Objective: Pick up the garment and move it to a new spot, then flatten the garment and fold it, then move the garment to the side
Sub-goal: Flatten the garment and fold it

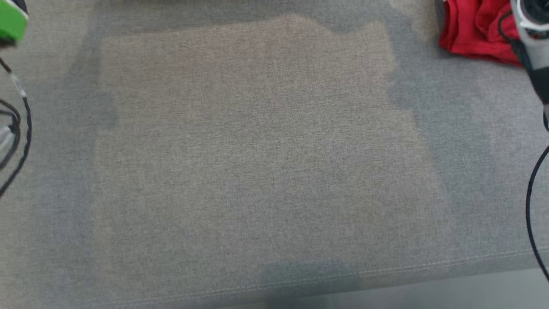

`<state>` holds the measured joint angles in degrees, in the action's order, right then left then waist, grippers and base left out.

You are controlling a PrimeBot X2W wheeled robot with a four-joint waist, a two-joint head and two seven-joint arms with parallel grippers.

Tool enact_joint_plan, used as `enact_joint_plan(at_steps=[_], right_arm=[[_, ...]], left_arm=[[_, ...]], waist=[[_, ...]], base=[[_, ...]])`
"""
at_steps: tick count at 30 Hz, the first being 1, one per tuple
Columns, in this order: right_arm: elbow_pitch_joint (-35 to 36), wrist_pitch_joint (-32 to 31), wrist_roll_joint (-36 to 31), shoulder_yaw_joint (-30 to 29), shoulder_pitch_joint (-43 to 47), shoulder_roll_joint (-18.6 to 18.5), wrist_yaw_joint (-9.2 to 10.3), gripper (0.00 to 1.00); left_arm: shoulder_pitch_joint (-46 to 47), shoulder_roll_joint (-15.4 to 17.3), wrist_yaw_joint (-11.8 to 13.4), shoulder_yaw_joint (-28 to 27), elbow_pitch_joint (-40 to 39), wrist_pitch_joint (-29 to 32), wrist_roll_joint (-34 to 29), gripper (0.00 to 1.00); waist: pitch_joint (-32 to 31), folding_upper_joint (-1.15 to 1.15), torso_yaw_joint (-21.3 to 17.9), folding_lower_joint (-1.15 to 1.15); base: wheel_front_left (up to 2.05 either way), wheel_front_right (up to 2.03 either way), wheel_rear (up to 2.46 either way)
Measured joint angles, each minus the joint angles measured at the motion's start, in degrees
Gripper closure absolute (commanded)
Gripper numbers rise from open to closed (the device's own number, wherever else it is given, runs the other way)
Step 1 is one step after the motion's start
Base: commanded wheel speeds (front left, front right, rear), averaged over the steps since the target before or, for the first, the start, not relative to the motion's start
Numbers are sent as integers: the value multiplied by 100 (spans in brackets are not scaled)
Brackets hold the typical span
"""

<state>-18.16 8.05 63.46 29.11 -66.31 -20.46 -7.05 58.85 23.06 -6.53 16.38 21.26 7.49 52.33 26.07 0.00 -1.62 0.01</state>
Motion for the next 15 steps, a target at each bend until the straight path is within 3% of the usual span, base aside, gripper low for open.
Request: enact_joint_plan(at_steps=[9, 15], right_arm=[[53, 435, 345, 398, 1469, 53, -1, 100], [121, 439, 482, 891, 2594, -80, -1, 100]], left_arm=[[-1286, -22, -10, -179, 713, -356, 463, 100], [-2105, -77, -57, 81, 759, -612, 468, 100]], waist=[[-326, 0, 213, 0], [-586, 0, 203, -1]], base=[[0, 0, 0], [0, 0, 0]])
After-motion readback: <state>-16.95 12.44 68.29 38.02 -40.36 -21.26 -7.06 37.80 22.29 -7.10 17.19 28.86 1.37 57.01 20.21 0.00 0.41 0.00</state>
